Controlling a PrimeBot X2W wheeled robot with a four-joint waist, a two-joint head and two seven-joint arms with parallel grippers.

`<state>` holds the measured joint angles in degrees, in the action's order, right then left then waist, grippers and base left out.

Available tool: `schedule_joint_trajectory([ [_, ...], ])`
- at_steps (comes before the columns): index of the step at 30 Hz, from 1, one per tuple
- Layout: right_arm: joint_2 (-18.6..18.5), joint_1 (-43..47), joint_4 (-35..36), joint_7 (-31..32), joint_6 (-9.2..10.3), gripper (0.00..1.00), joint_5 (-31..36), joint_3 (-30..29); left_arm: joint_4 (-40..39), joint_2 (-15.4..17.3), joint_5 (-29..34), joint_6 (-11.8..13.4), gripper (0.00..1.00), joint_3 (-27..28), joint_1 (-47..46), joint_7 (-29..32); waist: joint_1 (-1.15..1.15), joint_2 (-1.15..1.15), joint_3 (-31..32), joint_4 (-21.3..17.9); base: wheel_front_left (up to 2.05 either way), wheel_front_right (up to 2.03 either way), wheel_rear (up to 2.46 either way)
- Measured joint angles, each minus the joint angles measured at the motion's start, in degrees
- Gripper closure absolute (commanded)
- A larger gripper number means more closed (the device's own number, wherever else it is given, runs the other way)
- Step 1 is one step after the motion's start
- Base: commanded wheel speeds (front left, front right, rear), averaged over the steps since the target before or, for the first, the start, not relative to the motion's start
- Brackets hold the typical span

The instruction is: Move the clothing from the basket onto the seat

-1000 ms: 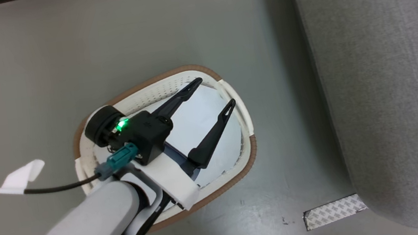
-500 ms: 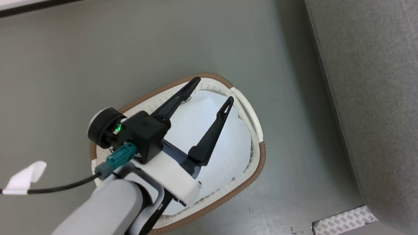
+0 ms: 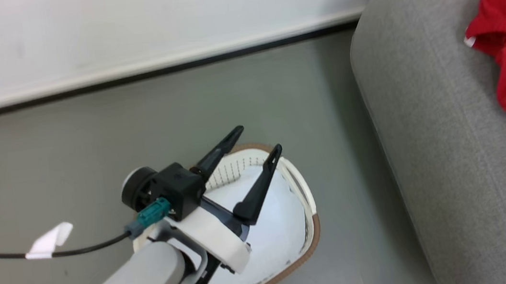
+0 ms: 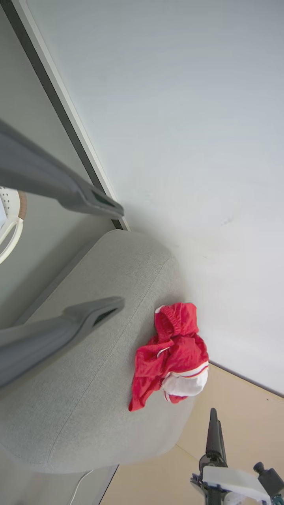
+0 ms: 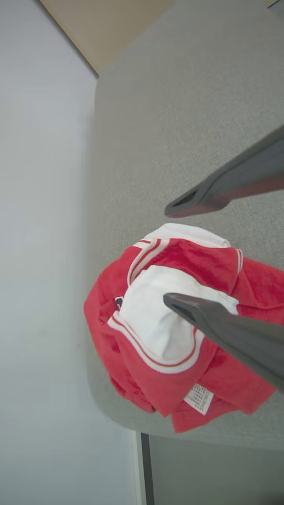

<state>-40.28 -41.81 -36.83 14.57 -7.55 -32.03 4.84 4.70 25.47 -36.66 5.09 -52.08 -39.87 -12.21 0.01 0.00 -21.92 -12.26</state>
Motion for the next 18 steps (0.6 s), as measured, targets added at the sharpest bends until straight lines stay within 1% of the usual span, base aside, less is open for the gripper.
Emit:
schedule_joint_trajectory([
  [6,-0.67,2.57,5.57,-1.02,0.0,0.0,-0.76,1.21,0.48,-1.47,-0.44,0.12,0.0,-0.21,2.07,-1.09,0.0,0.0,5.98,0.36,0.0,0.0,0.0],
  [9,-0.85,3.76,9.24,-1.55,0.0,0.0,-1.48,3.3,0.67,-1.77,-0.74,0.44,0.0,0.2,3.13,-1.6,0.01,0.0,8.69,1.0,0.0,0.0,0.0],
  [14,-0.34,5.64,15.16,-3.18,0.0,0.0,-2.5,6.43,0.78,-1.68,-2.46,2.12,0.0,3.49,5.96,-2.48,0.01,0.0,12.61,2.68,0.0,0.0,0.0],
  [17,0.53,6.21,18.71,-5.79,0.0,0.0,-2.4,8.67,0.41,-1.22,-3.42,3.25,0.0,6.2,7.97,-2.58,0.01,0.0,14.3,4.17,0.0,0.0,0.0],
  [18,1.09,6.47,19.72,-6.72,0.0,0.0,-2.26,9.36,0.32,-0.93,-4.27,3.14,0.0,7.17,8.85,-2.59,0.01,0.0,14.84,4.65,0.0,0.0,0.0],
])
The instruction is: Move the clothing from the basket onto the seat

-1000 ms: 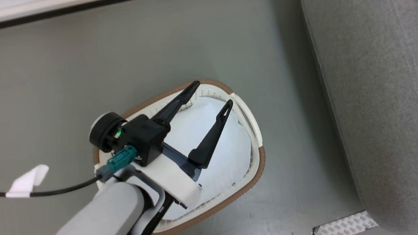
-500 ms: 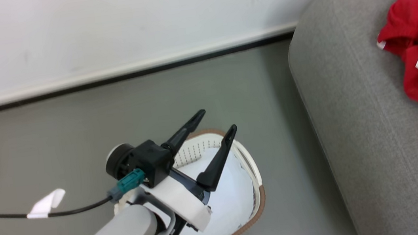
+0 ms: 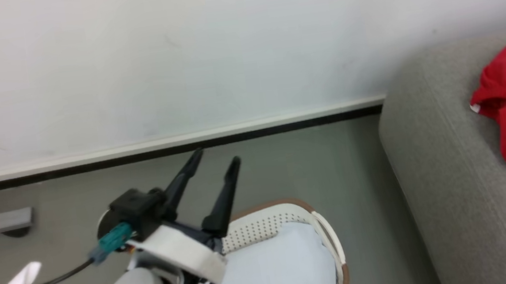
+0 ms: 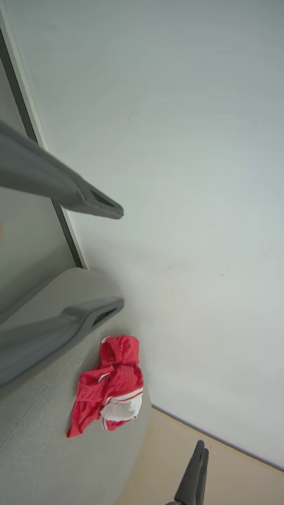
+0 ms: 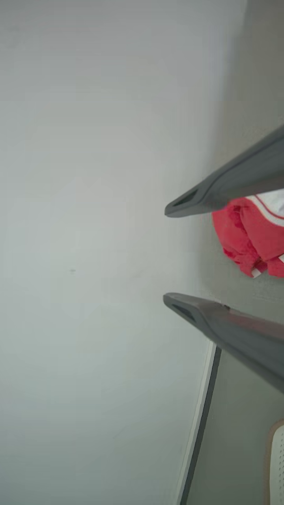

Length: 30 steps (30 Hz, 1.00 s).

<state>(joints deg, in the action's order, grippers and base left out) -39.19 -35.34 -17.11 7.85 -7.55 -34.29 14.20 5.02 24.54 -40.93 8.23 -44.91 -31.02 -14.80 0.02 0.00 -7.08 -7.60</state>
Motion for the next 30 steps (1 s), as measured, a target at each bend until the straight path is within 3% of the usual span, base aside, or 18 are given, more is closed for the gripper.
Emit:
schedule_joint_trajectory([
  [6,4.39,1.78,3.14,-6.09,0.0,0.0,0.46,2.2,-1.18,1.71,-1.07,2.47,0.0,7.49,4.49,-0.27,0.0,0.0,2.35,3.25,0.0,0.0,0.0],
  [11,11.6,4.51,2.24,-13.78,0.0,0.0,2.47,1.6,-1.0,1.83,-2.3,2.93,0.0,14.28,9.56,-0.3,-0.01,0.0,3.76,5.35,0.0,0.0,0.0],
  [16,17.44,9.53,-0.2,-18.47,0.0,0.0,4.16,2.76,0.42,1.59,1.27,3.18,0.0,18.36,13.13,-0.32,-0.01,0.0,4.83,7.47,0.0,0.0,0.0],
  [21,20.96,14.17,-3.13,-21.14,0.0,0.0,6.35,1.52,1.75,-0.14,4.48,2.53,0.0,21.7,16.92,-0.32,-0.01,0.0,5.84,8.88,0.0,0.0,0.0],
  [30,28.61,23.3,-3.59,-22.81,0.0,0.0,13.72,-5.86,4.35,-5.79,11.46,0.27,0.0,28.93,23.34,-0.32,-0.01,0.0,6.86,9.19,0.0,0.0,0.0],
])
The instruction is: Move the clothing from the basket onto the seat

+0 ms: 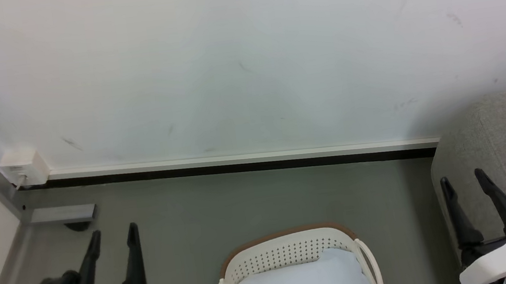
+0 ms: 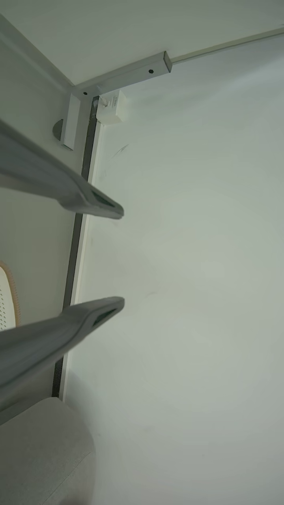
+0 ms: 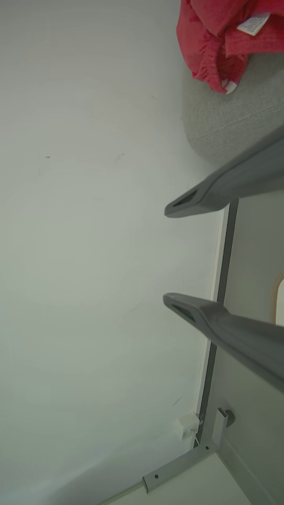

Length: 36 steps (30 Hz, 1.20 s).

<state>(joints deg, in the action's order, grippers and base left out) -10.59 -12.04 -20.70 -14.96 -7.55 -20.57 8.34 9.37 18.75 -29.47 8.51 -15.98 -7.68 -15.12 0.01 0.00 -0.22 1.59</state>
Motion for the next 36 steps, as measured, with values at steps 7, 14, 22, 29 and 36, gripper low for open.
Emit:
schedule_joint_trajectory([
  [7,4.03,4.07,3.61,-0.07,0.0,0.0,3.25,-1.25,1.74,-4.7,4.08,-4.38,0.0,5.52,3.16,0.0,0.0,0.0,0.15,-0.73,0.0,0.0,0.0],
  [14,5.33,5.35,5.15,-0.08,0.0,0.0,4.12,-1.52,3.08,-7.71,8.58,-7.49,0.0,8.68,4.24,0.0,-0.01,0.0,0.41,-1.09,0.0,0.0,0.0],
  [22,5.56,5.36,5.82,-0.08,0.0,0.0,4.54,-1.47,4.14,-10.23,11.73,-10.09,0.0,11.43,4.38,0.0,-0.01,0.0,0.36,-1.37,0.0,0.0,0.0],
  [29,5.81,5.35,5.76,-0.08,0.0,0.0,4.46,-1.29,4.99,-11.63,13.73,-11.67,0.0,13.38,4.37,0.0,-0.01,0.0,0.26,-1.69,0.0,0.0,0.0],
  [36,6.01,5.32,5.36,-0.08,0.0,0.0,4.27,-1.19,5.52,-12.7,14.79,-12.82,0.0,14.82,4.33,0.0,-0.01,0.0,0.32,-1.99,0.0,0.0,0.0],
])
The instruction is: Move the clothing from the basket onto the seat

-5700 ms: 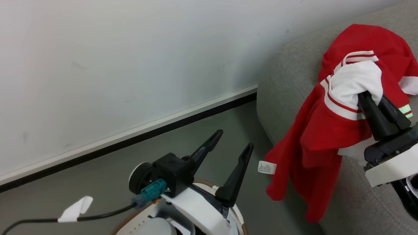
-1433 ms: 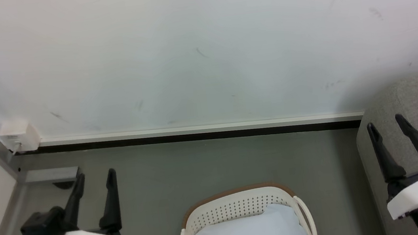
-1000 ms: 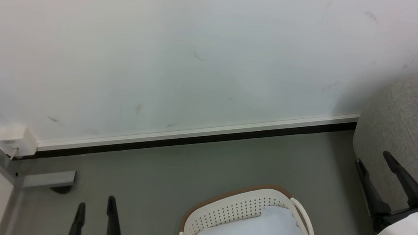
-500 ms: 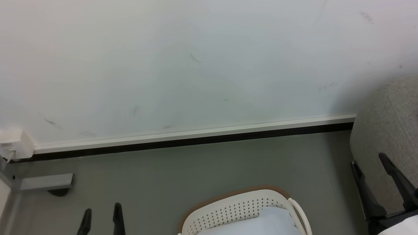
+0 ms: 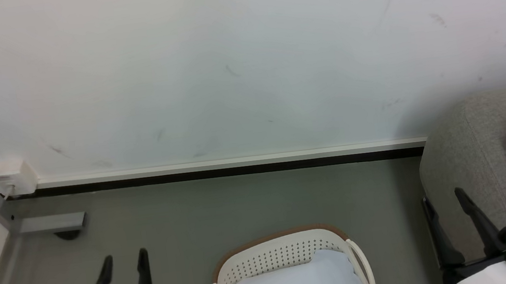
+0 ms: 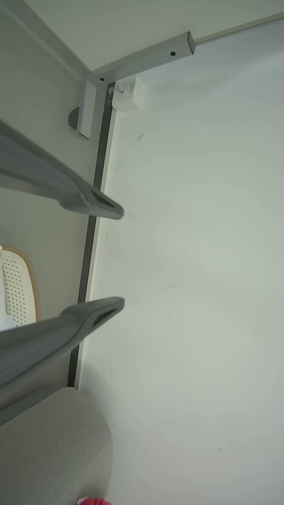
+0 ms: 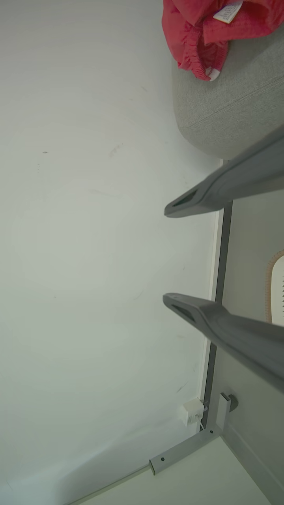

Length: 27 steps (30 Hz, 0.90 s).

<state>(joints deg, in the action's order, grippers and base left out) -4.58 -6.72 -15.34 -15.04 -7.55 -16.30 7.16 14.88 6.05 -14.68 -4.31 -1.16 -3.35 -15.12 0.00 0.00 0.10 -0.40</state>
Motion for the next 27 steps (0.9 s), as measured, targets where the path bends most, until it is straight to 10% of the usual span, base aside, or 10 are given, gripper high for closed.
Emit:
schedule_joint_trajectory([
  [1,0.02,0.04,-0.23,0.02,0.0,1.0,0.0,0.07,0.25,-0.11,-0.04,-0.12,1.0,0.03,0.05,0.0,0.0,0.0,0.01,-0.02,0.0,0.0,0.0],
  [27,0.58,1.92,-1.55,5.97,0.0,1.0,-20.64,-3.08,1.92,-1.48,-20.68,-0.75,1.0,1.78,0.96,6.1,0.0,0.0,-0.04,0.03,0.0,0.0,0.0],
])
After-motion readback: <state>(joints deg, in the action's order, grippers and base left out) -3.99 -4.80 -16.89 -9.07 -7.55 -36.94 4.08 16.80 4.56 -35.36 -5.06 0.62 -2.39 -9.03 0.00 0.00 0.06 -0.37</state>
